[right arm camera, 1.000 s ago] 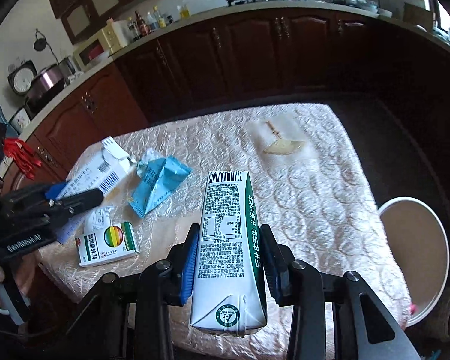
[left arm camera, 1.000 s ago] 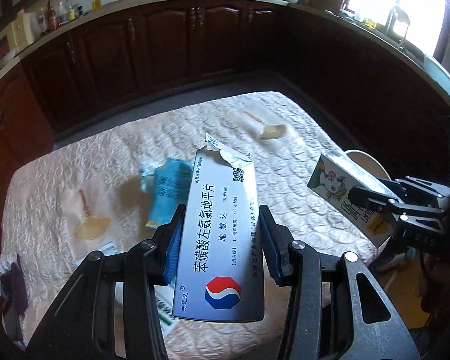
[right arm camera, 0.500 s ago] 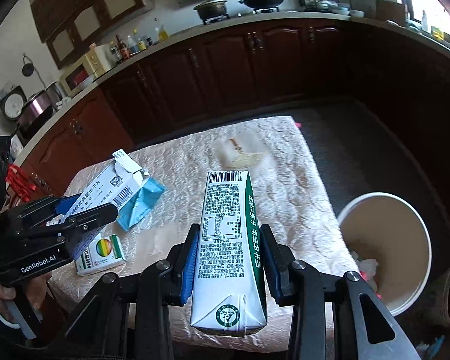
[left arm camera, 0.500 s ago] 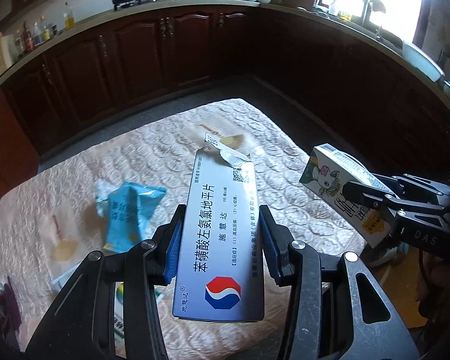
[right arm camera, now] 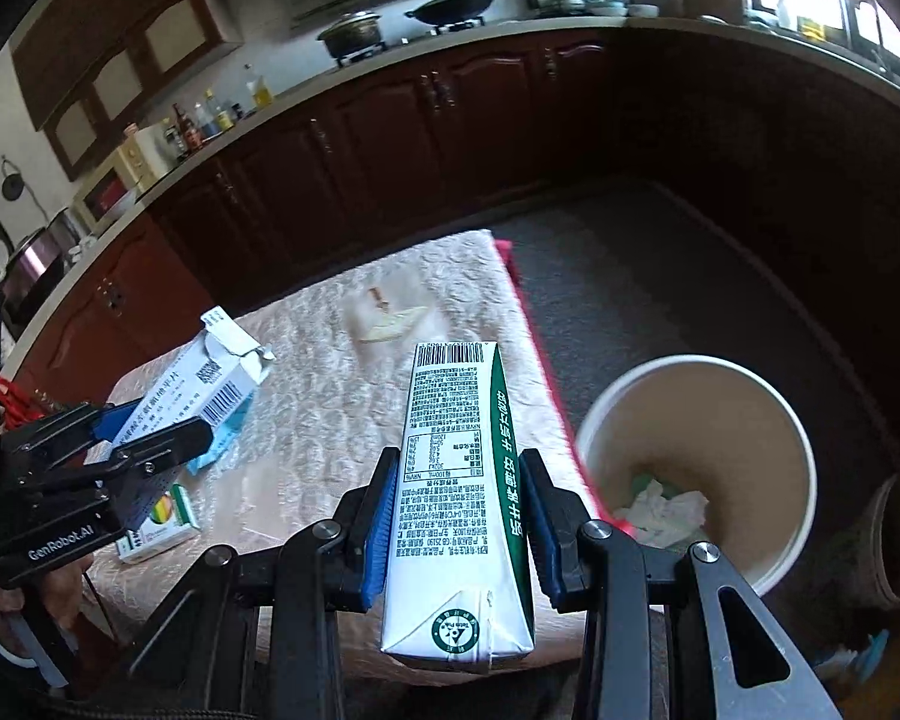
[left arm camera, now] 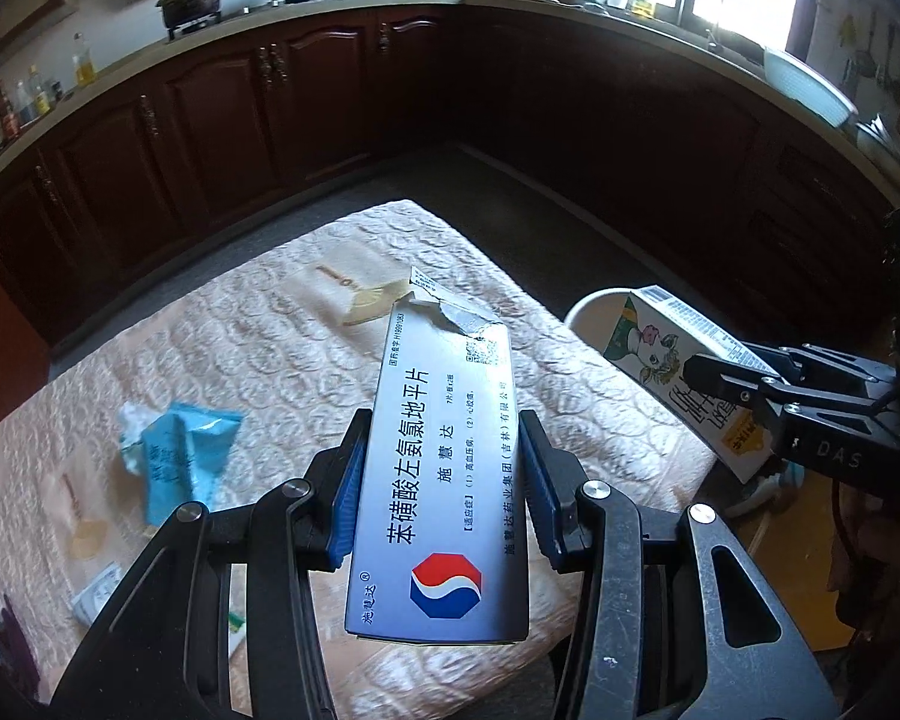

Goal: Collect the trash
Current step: 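Carry the medicine box and milk carton over the white bucket with both tools, then open both tools to drop the box and carton into the bucket, then move both tools back over the remaining trash on the table, then grasp the white printed packet with the left tool while the right tool grasps the blue snack bag, then carry the white packet and blue snack bag over the white bucket with both tools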

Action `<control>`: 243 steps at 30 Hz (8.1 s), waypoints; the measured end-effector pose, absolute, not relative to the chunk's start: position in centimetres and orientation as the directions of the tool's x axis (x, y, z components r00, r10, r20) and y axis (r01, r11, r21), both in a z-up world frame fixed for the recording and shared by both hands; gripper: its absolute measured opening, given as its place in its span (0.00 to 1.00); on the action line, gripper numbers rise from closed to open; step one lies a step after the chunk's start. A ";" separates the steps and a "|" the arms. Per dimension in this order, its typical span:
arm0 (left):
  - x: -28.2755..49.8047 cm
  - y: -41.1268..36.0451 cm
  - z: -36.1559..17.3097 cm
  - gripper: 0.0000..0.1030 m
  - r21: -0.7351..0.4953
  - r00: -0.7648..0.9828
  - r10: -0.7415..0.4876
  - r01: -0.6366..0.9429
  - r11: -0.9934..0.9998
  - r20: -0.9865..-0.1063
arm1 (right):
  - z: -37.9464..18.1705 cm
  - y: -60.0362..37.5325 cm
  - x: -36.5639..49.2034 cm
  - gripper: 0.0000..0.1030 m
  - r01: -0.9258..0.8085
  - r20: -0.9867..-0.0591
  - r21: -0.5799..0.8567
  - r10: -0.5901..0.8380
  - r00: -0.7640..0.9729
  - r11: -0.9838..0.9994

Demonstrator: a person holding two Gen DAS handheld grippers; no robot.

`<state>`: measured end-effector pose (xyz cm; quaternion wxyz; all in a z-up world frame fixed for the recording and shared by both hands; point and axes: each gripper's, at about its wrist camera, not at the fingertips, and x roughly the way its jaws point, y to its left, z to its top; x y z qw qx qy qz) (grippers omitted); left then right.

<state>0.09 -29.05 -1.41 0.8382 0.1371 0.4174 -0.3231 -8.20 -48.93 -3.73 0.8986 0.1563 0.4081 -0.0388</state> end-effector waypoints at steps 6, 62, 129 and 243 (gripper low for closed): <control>-0.3 -31.7 -2.0 0.43 -0.049 0.408 -0.444 0.690 0.722 -0.798 | -4.9 -52.1 -9.5 0.36 0.265 -0.761 0.261 0.030 0.648 0.928; 0.8 -47.6 -9.4 0.60 -0.231 0.137 -0.506 0.769 0.597 -0.852 | -14.5 -64.2 -14.0 0.54 0.601 -0.869 0.298 -0.049 0.492 0.742; 5.0 -0.2 -8.2 0.60 -0.150 0.461 -0.173 0.085 0.985 -0.870 | -8.1 -35.2 -1.4 0.81 0.015 -0.806 0.188 0.146 0.573 0.982; 1.0 -38.6 -3.9 0.41 -0.167 0.309 -0.517 0.711 0.683 -0.799 | -7.2 -56.3 -11.8 0.39 0.408 -0.752 0.385 0.025 0.658 0.828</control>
